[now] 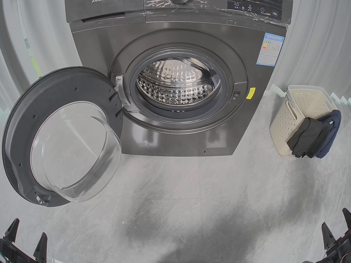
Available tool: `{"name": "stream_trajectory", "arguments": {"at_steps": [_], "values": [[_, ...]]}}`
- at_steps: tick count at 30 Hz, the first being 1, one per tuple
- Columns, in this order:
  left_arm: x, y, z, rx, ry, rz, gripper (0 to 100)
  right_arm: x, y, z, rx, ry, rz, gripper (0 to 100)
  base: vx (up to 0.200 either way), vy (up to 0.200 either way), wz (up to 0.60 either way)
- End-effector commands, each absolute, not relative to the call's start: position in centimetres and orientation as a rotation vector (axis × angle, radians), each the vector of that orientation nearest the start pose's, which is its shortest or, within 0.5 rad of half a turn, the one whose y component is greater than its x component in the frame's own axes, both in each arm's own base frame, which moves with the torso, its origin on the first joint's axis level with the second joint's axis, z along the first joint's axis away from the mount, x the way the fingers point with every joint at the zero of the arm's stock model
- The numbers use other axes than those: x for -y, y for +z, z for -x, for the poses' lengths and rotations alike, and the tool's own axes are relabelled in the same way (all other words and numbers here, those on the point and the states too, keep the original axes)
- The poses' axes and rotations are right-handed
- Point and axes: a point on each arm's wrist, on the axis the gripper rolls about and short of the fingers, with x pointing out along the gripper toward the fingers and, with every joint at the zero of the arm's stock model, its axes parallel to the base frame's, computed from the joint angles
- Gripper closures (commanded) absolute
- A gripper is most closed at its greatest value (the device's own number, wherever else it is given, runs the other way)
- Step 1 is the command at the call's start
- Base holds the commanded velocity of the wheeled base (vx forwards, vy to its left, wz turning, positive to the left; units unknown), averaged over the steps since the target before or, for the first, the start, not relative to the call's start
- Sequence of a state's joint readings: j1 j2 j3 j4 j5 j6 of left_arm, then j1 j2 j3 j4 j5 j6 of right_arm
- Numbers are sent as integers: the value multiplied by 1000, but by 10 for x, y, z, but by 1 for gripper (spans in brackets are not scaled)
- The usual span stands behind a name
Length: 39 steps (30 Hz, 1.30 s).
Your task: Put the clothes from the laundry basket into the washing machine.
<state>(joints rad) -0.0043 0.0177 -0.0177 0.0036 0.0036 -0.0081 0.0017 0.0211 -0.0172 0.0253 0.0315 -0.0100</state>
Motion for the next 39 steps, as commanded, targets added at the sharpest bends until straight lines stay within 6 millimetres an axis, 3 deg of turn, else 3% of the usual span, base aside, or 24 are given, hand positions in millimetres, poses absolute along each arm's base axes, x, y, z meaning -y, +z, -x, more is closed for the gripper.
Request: {"name": "stream_trajectory", "arguments": {"at_steps": [1,39], "values": [[0,75,23,-3,-2,8,0,-1,76,24,-15,35,15,0,0,-200,0],[0,76,23,-3,-1,28,0,-1,75,23,-14,35,7,0,0,-200,0]]}}
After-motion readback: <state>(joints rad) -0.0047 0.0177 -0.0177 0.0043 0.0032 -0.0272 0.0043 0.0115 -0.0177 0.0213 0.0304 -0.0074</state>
